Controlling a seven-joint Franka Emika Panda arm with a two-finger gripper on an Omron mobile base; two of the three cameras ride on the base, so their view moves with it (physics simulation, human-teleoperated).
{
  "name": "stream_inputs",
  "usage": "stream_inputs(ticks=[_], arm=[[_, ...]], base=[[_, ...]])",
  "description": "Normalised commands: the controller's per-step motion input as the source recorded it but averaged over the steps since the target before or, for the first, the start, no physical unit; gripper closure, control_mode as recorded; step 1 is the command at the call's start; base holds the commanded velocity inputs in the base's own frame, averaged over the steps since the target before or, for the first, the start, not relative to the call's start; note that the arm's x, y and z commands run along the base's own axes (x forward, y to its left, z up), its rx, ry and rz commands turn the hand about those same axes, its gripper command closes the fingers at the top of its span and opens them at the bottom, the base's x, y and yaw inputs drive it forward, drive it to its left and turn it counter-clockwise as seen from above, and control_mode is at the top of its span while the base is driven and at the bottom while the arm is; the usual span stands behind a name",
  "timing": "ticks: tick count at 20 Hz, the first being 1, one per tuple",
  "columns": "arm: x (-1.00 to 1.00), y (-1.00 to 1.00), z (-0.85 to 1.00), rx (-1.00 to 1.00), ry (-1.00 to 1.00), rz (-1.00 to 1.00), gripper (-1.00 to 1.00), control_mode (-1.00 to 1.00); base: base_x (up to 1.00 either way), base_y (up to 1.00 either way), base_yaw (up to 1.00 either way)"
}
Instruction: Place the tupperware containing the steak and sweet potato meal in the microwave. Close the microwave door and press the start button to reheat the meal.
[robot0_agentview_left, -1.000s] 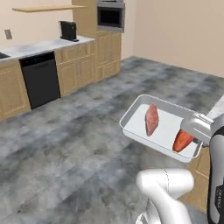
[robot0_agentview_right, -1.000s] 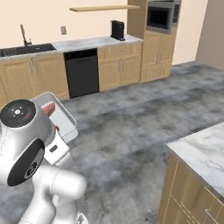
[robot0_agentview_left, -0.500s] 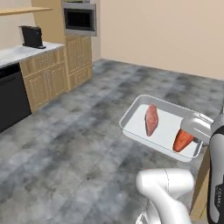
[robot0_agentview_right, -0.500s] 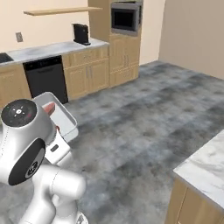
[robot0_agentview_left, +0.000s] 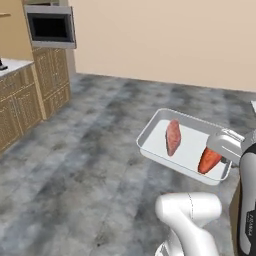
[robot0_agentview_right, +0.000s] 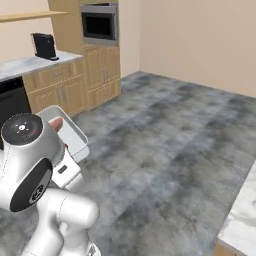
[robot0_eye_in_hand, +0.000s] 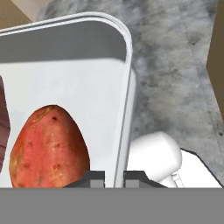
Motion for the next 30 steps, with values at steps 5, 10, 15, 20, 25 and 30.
stream_inputs(ticks=[5, 10, 15, 20, 25, 30], arm=[[0.00, 0.00, 0.00, 0.00, 0.00, 0.00, 1.00, 1.00], [0.00, 0.00, 0.00, 0.00, 0.00, 0.00, 1.00, 1.00], [0.00, 0.00, 0.00, 0.00, 0.00, 0.00, 1.00, 1.00], [0.00, 0.00, 0.00, 0.00, 0.00, 0.00, 1.00, 1.00], [0.00, 0.00, 0.00, 0.00, 0.00, 0.00, 1.00, 1.00], [0.00, 0.00, 0.00, 0.00, 0.00, 0.00, 1.00, 1.00]], base=[[1.00, 0.59, -0.31], [1.00, 0.54, -0.23], [1.00, 0.36, -0.11], [1.00, 0.01, 0.00], [1.00, 0.00, 0.00], [1.00, 0.00, 0.05]])
